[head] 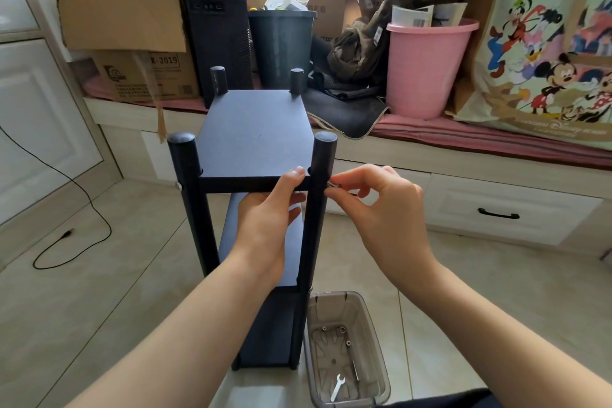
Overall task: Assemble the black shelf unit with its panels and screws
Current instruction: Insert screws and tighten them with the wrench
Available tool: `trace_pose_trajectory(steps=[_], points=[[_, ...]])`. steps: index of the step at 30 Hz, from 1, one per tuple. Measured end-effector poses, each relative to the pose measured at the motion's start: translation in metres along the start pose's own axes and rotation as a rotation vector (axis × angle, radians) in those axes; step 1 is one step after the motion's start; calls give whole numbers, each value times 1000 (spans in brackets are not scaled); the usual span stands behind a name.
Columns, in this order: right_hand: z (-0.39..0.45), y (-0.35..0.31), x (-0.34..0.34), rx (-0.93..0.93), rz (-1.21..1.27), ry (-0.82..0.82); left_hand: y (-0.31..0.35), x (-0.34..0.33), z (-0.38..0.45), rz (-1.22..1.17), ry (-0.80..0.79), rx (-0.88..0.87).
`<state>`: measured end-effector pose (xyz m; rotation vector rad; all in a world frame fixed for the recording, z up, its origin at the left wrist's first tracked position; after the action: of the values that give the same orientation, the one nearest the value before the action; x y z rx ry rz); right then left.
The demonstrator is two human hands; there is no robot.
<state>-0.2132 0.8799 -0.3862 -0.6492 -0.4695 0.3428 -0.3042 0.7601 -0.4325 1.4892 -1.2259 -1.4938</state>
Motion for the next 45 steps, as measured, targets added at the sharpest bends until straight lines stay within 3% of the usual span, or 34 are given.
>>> trace_pose_trajectory(steps=[5, 9, 14, 23, 28, 45], points=[[2, 4, 3, -122, 125, 7, 0, 0, 1, 5, -17, -8], [0, -7, 1, 105, -118, 23, 0, 1, 1, 8, -16, -11], [4, 2, 2, -142, 110, -39, 0, 0, 0, 2, -23, -11], [-2, -3, 3, 58, -147, -41, 0, 1, 1, 4, -14, -15], [-1, 0, 0, -2, -117, -84, 1, 1, 1, 0, -8, -21], [-2, -5, 0, -21, -95, 7, -2, 1, 3, -28, -9, -27]])
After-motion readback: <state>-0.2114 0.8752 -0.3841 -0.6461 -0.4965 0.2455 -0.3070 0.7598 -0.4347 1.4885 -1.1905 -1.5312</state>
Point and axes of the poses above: each hand's wrist, its own z-axis towards the middle knuckle, its own x-axis out of the back of the hand, y = z × x, the point moved 4 cm from there along z, towards the middle knuckle, and after that the axes turned 11 degrees about y, right-handed, at the moved point
